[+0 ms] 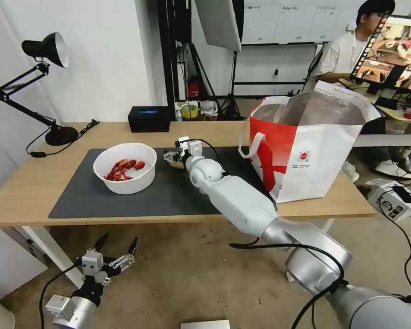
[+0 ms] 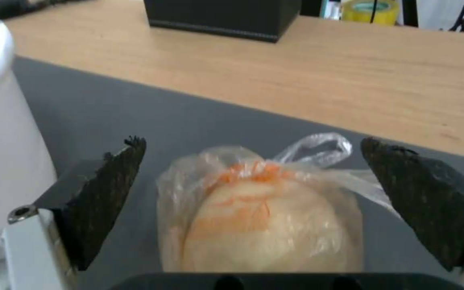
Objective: Pick up the trash from the table and place it into the takeout bag.
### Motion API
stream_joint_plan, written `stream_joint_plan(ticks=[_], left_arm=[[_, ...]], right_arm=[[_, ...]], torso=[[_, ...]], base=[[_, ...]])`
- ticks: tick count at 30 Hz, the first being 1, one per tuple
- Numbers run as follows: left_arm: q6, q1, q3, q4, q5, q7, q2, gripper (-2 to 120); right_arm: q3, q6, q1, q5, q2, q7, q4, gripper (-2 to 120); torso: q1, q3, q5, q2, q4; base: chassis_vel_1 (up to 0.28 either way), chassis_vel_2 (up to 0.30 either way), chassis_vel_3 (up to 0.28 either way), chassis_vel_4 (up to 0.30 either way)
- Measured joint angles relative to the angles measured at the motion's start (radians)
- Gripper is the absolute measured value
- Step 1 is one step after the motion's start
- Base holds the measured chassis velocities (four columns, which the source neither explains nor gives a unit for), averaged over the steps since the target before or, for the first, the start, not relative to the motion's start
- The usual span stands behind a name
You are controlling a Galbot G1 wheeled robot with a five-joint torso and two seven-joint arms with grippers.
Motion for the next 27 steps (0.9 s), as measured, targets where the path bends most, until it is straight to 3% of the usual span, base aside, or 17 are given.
stream_joint_plan(ticks=[17,21,27], left_arm=[[-0.002,-0.019,0.019,0.010,-0.004,0.000,-0.001,100],[-0.012,-0.015,0.016,0.010,-0.005,0.000,-0.001,100],[-0.019,-0.011,0.011,0.009,-0.006,0.000,-0.003,100]], right_arm=[[-0.028,-0.045,0.003,-0.032,-0.003,-0.037,-0.047,100],[-0.029,-0.053,0.003,-0.034,-0.003,-0.040,-0.047,93],[-0.028,-0.064,-0.001,-0.030,-0.004,-0.040,-0.040,69]], torso=[[0.000,0.000,0.0001,0.000,0.0000],[0.000,0.000,0.0000,0.000,0.0000],[0.000,0.000,0.0001,0.000,0.0001]], base=[[0.000,0.000,0.000,0.000],[0.000,0.000,0.000,0.000],[0.000,0.000,0.000,0.000]])
